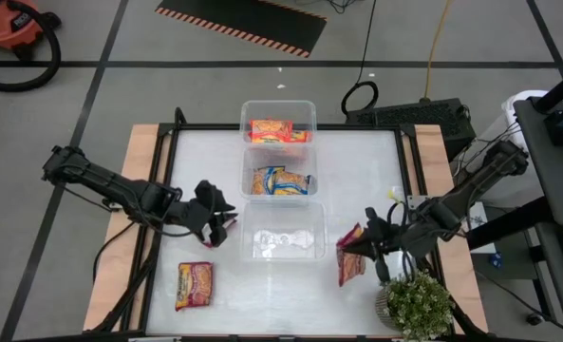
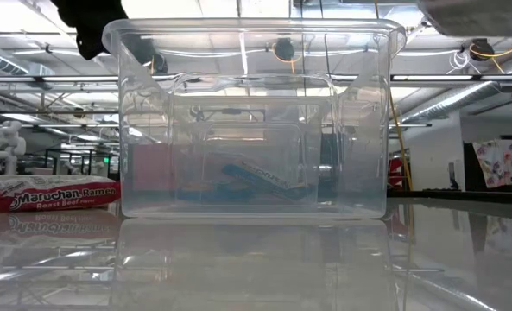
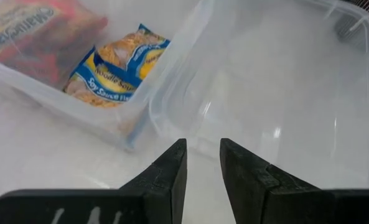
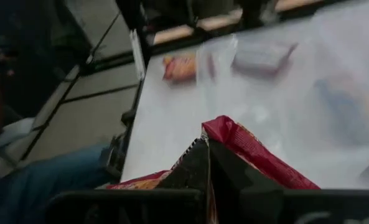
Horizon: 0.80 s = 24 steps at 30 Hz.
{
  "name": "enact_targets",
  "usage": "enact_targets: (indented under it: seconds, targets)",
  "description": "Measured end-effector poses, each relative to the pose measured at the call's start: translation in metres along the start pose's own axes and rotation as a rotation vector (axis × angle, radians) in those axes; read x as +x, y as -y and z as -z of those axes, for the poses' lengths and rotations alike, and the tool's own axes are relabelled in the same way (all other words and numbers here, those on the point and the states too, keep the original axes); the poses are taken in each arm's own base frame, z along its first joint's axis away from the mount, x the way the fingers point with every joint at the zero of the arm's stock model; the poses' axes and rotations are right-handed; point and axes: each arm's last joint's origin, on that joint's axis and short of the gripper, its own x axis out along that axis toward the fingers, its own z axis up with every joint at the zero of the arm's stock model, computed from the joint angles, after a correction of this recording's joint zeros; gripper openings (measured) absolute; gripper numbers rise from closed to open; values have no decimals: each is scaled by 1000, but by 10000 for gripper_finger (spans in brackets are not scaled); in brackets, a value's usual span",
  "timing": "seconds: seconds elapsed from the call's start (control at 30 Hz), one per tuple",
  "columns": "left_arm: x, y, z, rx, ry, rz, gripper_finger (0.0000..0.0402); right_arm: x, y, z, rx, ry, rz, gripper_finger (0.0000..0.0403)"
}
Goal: Sort Maruchan noodles
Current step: Put the right red noodle pack into the bottom transparent bin
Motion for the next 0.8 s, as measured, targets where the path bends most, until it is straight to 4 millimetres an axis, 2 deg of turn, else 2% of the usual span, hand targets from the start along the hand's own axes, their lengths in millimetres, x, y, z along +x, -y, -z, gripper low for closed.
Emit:
enact_targets:
  seconds: [0.17, 0.37, 0.8]
  targets:
    - [-2, 0, 6, -14, -38, -14, 102, 0, -6, -20, -97, 80, 67, 0]
    - [-4, -2, 13, -29, -92, -45, 102, 13, -7, -41, -194, 180, 80, 0]
    - [-11, 1, 27, -20, -160, -86, 102, 58, 24, -66, -267, 252, 38, 0]
